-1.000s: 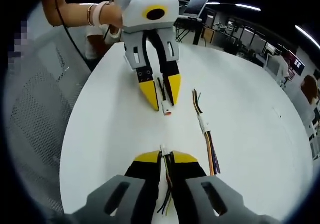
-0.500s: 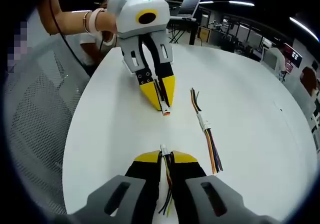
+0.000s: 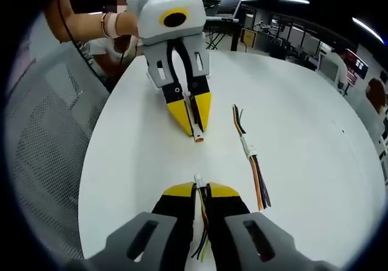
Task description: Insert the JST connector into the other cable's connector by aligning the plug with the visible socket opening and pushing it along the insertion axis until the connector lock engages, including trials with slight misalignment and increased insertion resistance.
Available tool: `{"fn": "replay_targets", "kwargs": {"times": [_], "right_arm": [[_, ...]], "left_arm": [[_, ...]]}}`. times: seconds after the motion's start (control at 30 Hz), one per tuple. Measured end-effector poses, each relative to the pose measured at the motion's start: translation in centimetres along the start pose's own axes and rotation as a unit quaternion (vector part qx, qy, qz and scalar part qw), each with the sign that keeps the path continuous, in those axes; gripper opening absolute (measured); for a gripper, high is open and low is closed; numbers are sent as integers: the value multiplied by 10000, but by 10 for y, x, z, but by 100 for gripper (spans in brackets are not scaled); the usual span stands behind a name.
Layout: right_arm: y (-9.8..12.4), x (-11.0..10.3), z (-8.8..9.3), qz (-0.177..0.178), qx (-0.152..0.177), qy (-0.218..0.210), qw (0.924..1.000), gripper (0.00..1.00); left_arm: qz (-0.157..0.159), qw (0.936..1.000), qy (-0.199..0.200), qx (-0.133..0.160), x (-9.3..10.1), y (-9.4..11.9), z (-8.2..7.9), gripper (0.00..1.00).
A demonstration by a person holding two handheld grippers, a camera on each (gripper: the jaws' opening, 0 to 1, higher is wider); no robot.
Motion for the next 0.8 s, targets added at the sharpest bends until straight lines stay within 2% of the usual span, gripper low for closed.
{"fn": "replay_targets", "kwargs": {"times": [0.17, 0.33, 0.47, 0.57, 0.8], "right_arm": [[5, 0, -8, 31, 82, -1, 10000, 3], [8, 0, -16, 58, 210, 31, 9998, 3], [9, 1, -21, 74, 266, 53, 9996, 3], [9, 2, -23, 81, 303, 40, 9995, 3], [7, -1, -26, 33, 342, 89, 9994, 3]], "left_arm": [[53, 9999, 23, 127, 2, 2, -13, 0], [108, 9997, -161, 121, 4, 2, -23, 0], [122, 9996, -197, 130, 4, 1, -26, 0], [130, 9994, -328, 24, 4, 1, -26, 0], [143, 9993, -329, -34, 5, 0, -25, 0]]}}
Point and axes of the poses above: the point that each gripper's makers call its tool centre point, and the gripper's own axes: y roughly backward along the fingers, x roughly to its right, z roughly out of its underside, the point moved 1 cm from there along y, roughly backward along the fingers, and after that the axes turned 3 degrees about -z, right-handed, at the moved point
